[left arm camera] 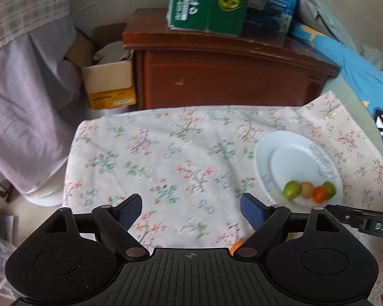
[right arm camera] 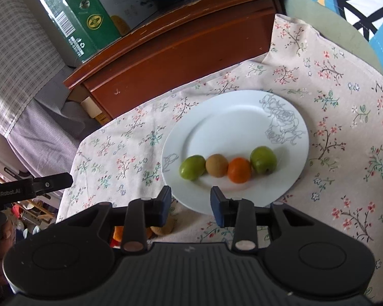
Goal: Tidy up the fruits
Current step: 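Move both grippers back from the plate toward the remaining fruits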
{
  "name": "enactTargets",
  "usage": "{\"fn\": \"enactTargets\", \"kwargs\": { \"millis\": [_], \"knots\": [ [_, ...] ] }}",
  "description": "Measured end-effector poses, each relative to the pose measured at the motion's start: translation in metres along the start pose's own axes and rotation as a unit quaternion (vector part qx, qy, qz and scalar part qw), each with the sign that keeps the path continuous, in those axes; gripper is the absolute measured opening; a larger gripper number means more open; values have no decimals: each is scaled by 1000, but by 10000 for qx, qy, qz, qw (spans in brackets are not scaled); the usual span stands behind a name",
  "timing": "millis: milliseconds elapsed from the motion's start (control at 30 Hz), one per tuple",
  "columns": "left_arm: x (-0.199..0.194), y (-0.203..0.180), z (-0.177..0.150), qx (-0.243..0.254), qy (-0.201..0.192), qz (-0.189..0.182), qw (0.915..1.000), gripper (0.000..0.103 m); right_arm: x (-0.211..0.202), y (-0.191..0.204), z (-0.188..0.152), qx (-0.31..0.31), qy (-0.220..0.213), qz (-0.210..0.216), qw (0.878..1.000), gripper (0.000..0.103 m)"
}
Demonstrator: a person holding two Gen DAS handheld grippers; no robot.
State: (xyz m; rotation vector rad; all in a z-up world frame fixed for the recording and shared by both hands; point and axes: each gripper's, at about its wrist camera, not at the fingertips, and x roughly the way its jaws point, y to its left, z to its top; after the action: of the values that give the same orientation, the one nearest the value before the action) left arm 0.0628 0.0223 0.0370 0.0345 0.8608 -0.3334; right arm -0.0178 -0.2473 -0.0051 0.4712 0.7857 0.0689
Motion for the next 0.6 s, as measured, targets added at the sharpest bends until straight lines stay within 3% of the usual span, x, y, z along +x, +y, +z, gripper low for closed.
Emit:
{"fn": "enactTargets", "kwargs": {
  "millis": [600],
  "knots": [
    [21,16,-39,143,704,390,9967,86,6,10,-36,-19,580,196,9981,37]
  ]
}}
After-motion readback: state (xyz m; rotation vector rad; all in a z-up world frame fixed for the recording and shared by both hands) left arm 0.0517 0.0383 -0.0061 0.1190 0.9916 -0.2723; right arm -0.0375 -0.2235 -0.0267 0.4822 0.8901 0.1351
